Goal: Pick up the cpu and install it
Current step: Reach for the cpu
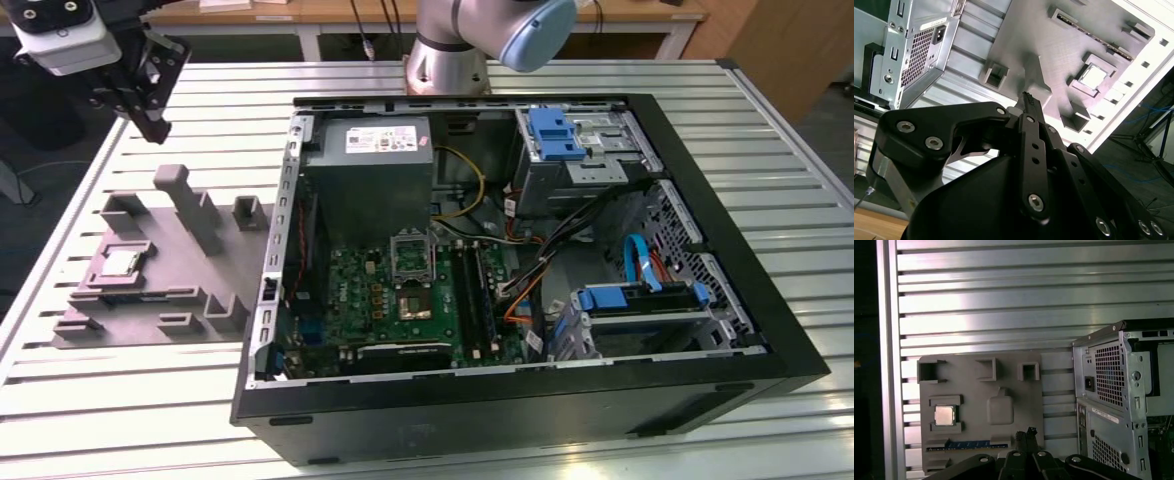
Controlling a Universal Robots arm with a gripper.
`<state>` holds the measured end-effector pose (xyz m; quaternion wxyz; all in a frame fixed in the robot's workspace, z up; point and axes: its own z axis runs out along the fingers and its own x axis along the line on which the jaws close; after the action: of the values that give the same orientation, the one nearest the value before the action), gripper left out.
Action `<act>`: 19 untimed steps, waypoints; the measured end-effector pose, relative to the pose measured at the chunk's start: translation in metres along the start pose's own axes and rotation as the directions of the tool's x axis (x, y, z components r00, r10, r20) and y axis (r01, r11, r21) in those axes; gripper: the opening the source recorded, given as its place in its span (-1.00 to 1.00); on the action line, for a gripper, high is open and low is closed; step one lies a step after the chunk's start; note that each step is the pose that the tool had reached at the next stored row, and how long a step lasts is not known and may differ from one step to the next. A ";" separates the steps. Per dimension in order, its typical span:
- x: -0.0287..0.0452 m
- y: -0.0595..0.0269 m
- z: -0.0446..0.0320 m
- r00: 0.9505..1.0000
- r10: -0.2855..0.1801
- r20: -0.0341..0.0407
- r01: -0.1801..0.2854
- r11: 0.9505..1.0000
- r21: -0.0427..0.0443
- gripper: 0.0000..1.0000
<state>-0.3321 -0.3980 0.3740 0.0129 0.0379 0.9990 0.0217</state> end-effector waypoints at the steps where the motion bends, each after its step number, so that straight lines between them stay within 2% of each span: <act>1: 0.0004 0.0000 0.0000 1.000 0.000 0.000 0.000 1.000 0.000 -0.79; 19: 0.0080 -0.0006 0.0004 1.000 0.000 0.000 0.000 1.000 0.000 -0.79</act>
<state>-0.3401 -0.3980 0.3733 0.0128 0.0379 0.9990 0.0217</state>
